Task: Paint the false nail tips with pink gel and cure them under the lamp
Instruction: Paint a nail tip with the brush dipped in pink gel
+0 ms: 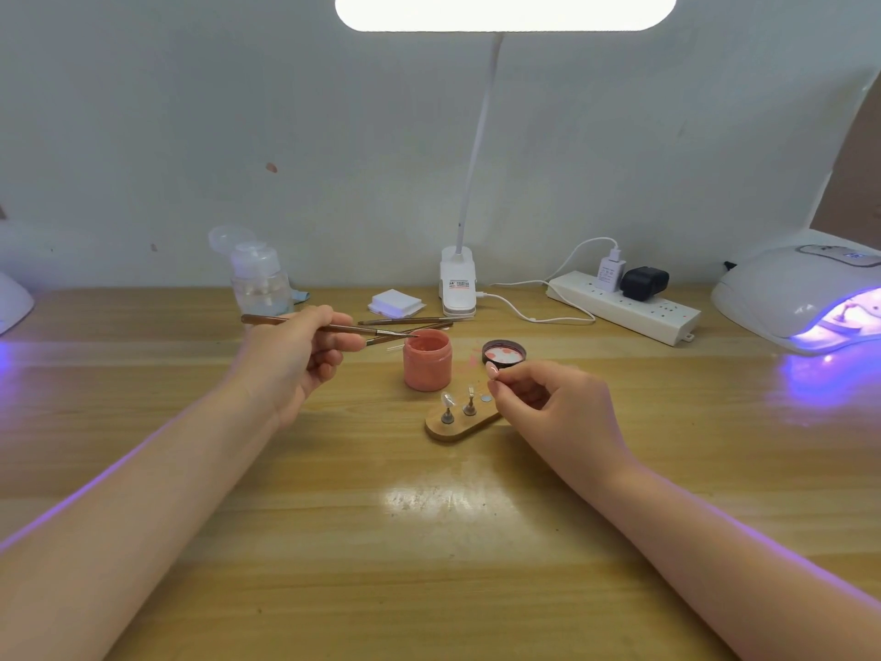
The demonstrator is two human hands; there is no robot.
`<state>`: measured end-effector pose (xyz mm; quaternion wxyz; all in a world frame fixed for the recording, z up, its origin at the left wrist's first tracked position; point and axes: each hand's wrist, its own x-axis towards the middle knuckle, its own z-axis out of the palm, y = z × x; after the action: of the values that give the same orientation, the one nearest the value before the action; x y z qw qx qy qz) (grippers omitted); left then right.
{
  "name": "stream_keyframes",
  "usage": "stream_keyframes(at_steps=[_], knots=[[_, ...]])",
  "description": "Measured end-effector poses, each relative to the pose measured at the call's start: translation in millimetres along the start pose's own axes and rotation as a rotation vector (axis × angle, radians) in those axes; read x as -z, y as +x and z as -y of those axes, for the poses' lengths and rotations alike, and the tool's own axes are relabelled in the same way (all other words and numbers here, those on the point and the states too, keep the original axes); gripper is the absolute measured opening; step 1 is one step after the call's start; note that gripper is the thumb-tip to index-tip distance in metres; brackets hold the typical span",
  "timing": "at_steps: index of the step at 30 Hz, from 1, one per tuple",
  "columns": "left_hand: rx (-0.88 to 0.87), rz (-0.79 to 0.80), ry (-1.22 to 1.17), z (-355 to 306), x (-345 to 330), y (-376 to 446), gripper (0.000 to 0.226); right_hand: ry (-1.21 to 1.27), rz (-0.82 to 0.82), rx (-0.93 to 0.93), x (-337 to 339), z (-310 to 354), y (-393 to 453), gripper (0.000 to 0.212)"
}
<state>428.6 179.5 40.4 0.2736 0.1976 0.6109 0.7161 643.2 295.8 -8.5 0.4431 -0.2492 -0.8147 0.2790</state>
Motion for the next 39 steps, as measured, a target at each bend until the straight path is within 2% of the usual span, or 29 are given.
stream_keyframes(at_steps=[4,8,11,13,17,23,28,32,39], knots=[[-0.076,0.035,0.053,-4.7,-1.1,-2.0,0.02,0.006,-0.001,-0.015,-0.7,0.3,0.5,0.01],[-0.351,0.091,0.456,-24.7,-7.3,-6.1,0.014,0.012,0.007,-0.01,-2.0,1.3,1.2,0.009],[-0.478,0.122,0.788,-39.9,-24.4,-6.7,0.014,-0.005,0.014,0.003,-1.5,0.2,1.6,0.008],[-0.504,0.146,0.947,-46.6,-37.4,-5.5,0.018,-0.001,0.009,0.007,-2.3,-0.6,1.7,0.008],[-0.464,0.197,1.086,-47.1,-54.5,0.7,0.019,0.016,-0.006,0.011,-3.5,-1.5,1.5,0.009],[-0.401,0.241,1.156,-35.5,-60.7,10.5,0.02,0.0,-0.005,0.034,-3.8,-1.1,2.0,0.007],[-0.385,0.228,1.078,-35.1,-57.4,15.2,0.022,-0.001,-0.004,0.039,-3.4,-1.1,2.1,0.006],[-0.289,0.276,1.06,-31.7,-58.2,17.6,0.02,-0.017,-0.008,0.044,-3.8,-1.2,2.2,0.005],[-0.234,0.18,0.867,-38.4,-54.8,20.1,0.015,-0.006,0.004,0.04,-3.3,-0.9,2.3,0.005]])
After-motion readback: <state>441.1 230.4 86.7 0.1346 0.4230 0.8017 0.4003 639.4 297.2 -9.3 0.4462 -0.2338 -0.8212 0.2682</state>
